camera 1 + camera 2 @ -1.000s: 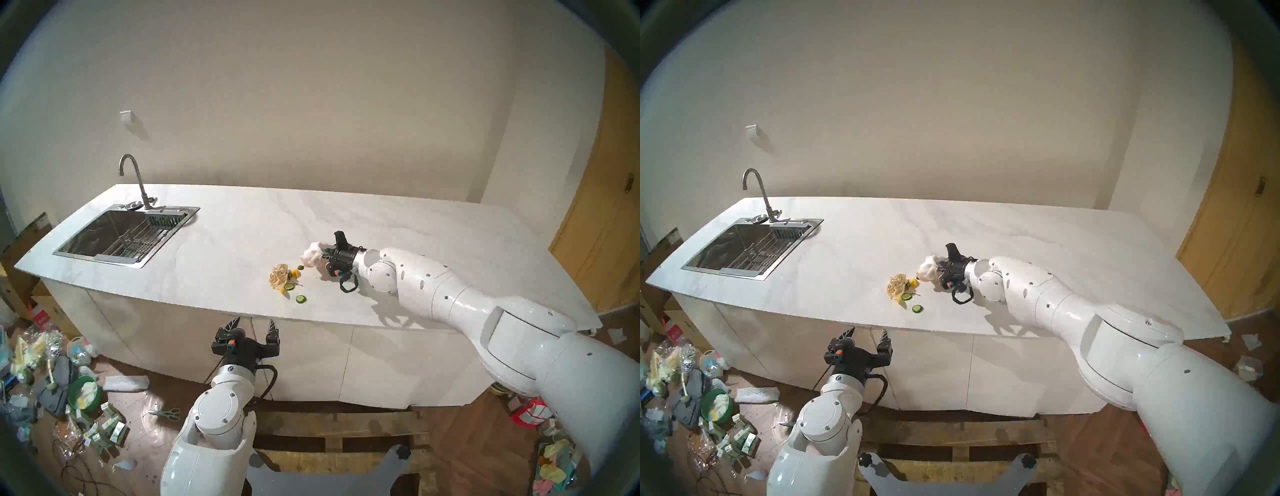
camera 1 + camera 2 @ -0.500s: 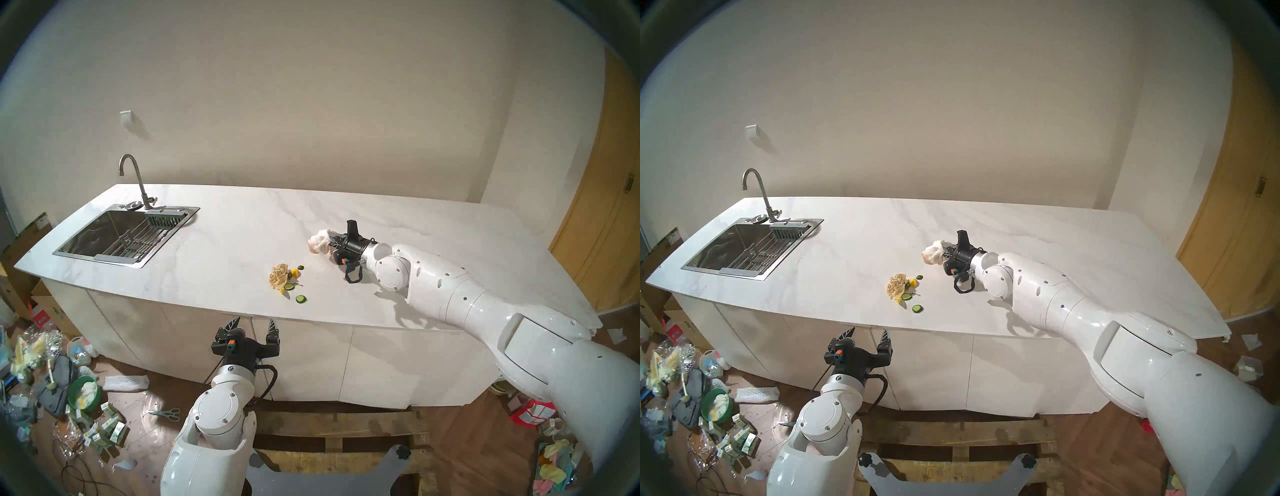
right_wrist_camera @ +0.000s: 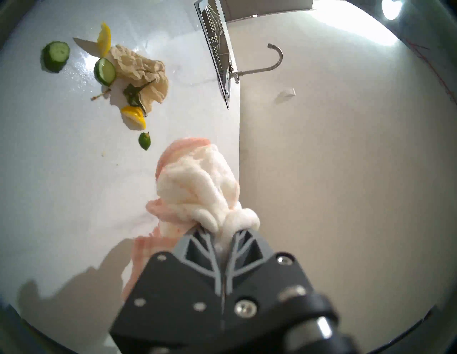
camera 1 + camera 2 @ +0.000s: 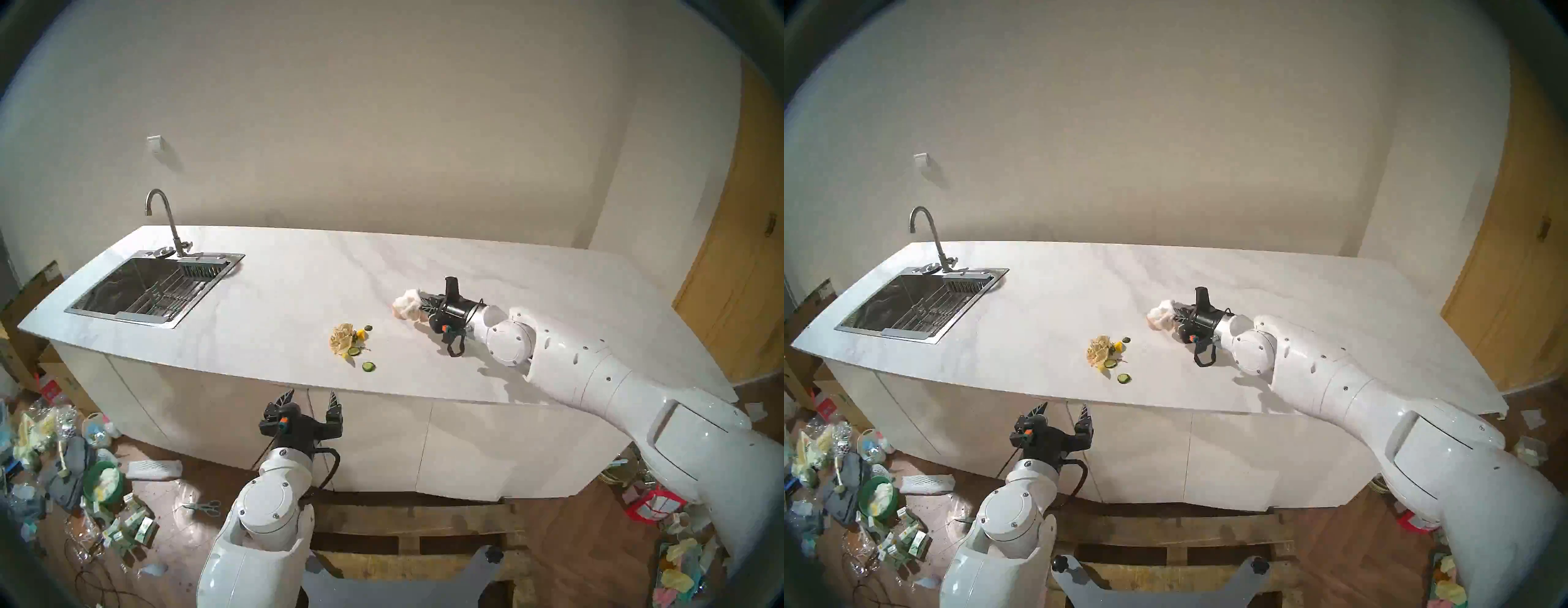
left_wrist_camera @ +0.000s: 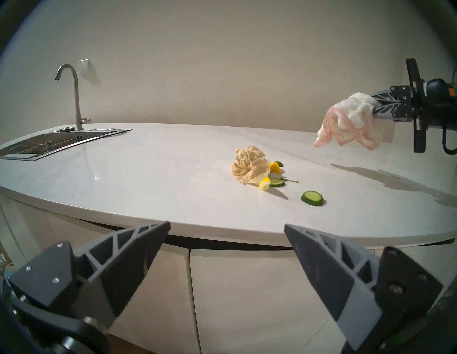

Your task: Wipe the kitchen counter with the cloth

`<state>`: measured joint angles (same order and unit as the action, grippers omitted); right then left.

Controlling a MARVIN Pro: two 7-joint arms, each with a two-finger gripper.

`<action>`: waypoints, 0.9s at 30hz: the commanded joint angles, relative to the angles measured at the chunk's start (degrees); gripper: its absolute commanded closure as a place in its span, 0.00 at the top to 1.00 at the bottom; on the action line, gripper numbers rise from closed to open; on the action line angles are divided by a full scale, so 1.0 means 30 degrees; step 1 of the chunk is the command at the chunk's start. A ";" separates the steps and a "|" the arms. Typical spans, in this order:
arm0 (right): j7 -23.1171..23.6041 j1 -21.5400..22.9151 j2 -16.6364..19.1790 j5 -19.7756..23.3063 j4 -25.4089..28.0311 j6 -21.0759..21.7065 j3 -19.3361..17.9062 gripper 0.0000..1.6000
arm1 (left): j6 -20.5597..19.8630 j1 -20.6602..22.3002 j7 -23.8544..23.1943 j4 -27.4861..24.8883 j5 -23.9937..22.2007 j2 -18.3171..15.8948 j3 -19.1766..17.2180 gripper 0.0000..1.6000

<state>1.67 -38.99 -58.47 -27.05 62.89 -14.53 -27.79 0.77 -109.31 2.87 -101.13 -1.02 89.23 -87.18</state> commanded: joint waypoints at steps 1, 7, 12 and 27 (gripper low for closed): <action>-0.0041 -0.0298 0.1740 0.0460 0.2760 -0.0634 -0.0431 0.00 | 0.0115 0.0209 -0.0028 -0.0352 0.0000 0.0010 0.0034 1.00; 0.0136 -0.0795 0.2370 0.0780 0.3727 -0.1105 -0.0382 0.00 | 0.0112 0.0242 -0.0014 -0.0246 0.0001 0.0013 0.0032 1.00; 0.0272 -0.1444 0.2868 0.1149 0.5261 -0.1496 -0.0254 0.00 | 0.0112 0.0271 -0.0004 -0.0169 0.0002 0.0015 0.0031 1.00; 0.0420 -0.3240 0.4603 0.2078 0.8876 -0.2050 0.0091 0.00 | 0.0134 0.0357 0.0037 -0.0038 0.0002 0.0016 0.0040 1.00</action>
<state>3.81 -46.90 -48.18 -22.62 83.27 -19.46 -26.85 0.77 -108.93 3.08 -99.98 -1.02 89.23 -87.18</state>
